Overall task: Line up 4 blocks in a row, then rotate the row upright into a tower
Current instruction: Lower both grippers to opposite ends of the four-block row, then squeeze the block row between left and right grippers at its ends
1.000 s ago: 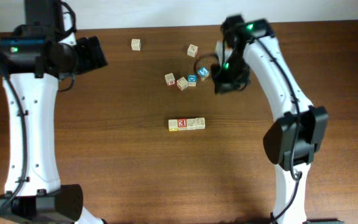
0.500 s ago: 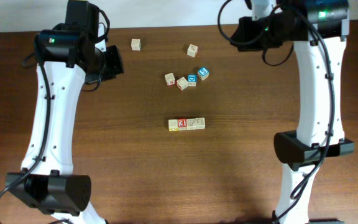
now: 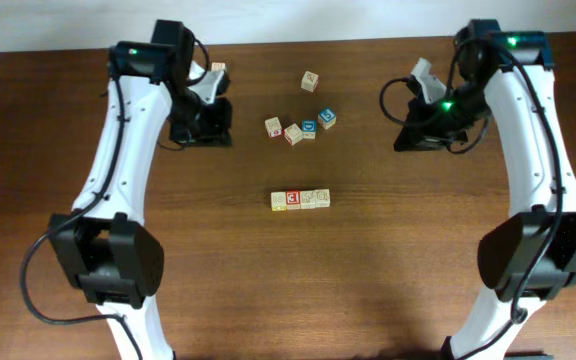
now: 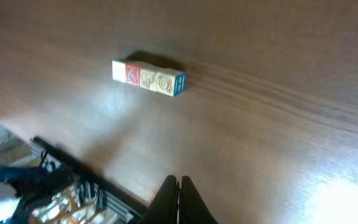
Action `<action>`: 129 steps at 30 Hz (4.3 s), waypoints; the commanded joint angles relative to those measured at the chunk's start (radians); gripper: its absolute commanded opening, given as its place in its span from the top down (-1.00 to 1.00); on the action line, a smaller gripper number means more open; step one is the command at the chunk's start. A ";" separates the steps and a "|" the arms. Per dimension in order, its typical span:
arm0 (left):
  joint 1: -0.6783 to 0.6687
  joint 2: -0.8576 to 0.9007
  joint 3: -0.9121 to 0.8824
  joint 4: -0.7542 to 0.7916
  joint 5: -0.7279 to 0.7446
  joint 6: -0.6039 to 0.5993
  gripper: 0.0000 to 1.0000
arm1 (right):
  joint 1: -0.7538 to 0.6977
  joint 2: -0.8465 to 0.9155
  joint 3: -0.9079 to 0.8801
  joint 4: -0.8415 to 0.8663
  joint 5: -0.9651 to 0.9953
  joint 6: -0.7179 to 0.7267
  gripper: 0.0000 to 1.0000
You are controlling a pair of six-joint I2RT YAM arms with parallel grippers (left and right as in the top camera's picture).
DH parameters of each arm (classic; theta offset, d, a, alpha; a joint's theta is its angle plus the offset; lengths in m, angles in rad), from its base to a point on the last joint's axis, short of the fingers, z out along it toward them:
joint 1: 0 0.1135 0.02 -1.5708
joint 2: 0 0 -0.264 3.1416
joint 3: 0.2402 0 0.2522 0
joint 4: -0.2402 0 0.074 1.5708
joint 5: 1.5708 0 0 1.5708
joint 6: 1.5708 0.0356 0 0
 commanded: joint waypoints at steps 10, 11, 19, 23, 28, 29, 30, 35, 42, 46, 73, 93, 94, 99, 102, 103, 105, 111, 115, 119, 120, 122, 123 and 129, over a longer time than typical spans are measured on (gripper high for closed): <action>-0.019 0.015 -0.204 0.119 0.089 0.107 0.95 | 0.008 -0.364 -0.334 0.349 0.238 0.229 0.91; -0.019 0.015 -0.204 0.124 0.089 0.107 0.94 | 0.006 -0.430 -0.415 0.404 0.243 0.234 0.91; -0.019 0.015 -0.207 0.159 0.027 -0.003 0.94 | -0.053 -0.367 -0.805 0.692 -0.042 0.323 0.92; -0.019 0.015 -0.272 0.195 0.116 -0.006 0.98 | -0.002 -0.200 -0.769 0.718 -0.144 0.324 0.92; -0.019 0.015 -0.448 0.341 0.198 -0.063 1.00 | 0.053 -0.156 -0.766 0.790 -0.156 0.399 0.92; -0.019 0.015 -0.476 0.365 0.198 -0.069 1.00 | 0.059 -0.154 -0.766 0.805 -0.152 0.410 0.92; -0.019 0.015 -0.497 0.389 0.199 -0.071 1.00 | 0.063 -0.151 -0.766 0.820 -0.153 0.410 0.92; -0.019 0.015 -0.536 0.435 0.198 -0.008 1.00 | 0.065 -0.100 -0.766 0.873 -0.195 0.418 0.92; -0.018 0.015 -0.678 0.586 0.228 -0.130 1.00 | 0.071 -0.040 -0.766 0.972 -0.204 0.489 0.92; -0.026 0.015 -0.698 0.624 0.232 -0.152 1.00 | 0.071 -0.010 -0.766 0.977 -0.205 0.507 0.92; -0.077 0.015 -0.743 0.693 0.239 -0.156 1.00 | 0.166 0.027 -0.765 0.958 -0.186 0.404 0.91; -0.077 0.015 -0.743 0.693 0.243 -0.156 1.00 | 0.254 0.027 -0.695 0.881 -0.070 0.337 0.91; -0.077 0.015 -0.743 0.693 0.253 -0.156 1.00 | 0.254 0.027 -0.695 0.880 -0.069 0.337 0.91; -0.050 0.015 -0.743 0.727 0.264 -0.156 1.00 | 0.254 0.027 -0.695 0.880 -0.068 0.337 0.91; -0.029 0.015 -0.743 0.727 0.265 -0.156 1.00 | 0.254 0.027 -0.695 0.880 -0.068 0.337 0.91; -0.029 0.015 -0.743 0.726 0.266 -0.156 1.00 | 0.254 0.027 -0.695 0.880 -0.068 0.337 0.92; -0.029 0.014 -0.743 0.727 0.274 -0.156 1.00 | 0.254 0.027 -0.695 0.880 -0.068 0.337 0.91; -0.030 0.014 -0.743 0.727 0.300 -0.156 1.00 | 0.254 0.026 -0.695 0.880 -0.068 0.338 0.91; -0.030 0.014 -0.743 0.727 0.303 -0.156 1.00 | 0.254 0.027 -0.695 0.880 -0.068 0.338 0.91; -0.031 0.014 -0.743 0.728 0.322 -0.156 1.00 | 0.254 0.026 -0.695 0.880 -0.068 0.338 0.92; -0.032 0.014 -0.743 0.728 0.322 -0.156 1.00 | 0.254 0.027 -0.695 0.880 -0.068 0.338 0.91; -0.032 0.014 -0.743 0.728 0.322 -0.156 1.00 | 0.254 0.027 -0.695 0.880 -0.068 0.338 0.91; -0.032 0.014 -0.743 0.727 0.321 -0.156 1.00 | 0.254 0.027 -0.695 0.880 -0.068 0.338 0.91; -0.037 0.014 -0.743 0.731 0.321 -0.155 1.00 | 0.254 0.027 -0.695 0.880 -0.068 0.338 0.91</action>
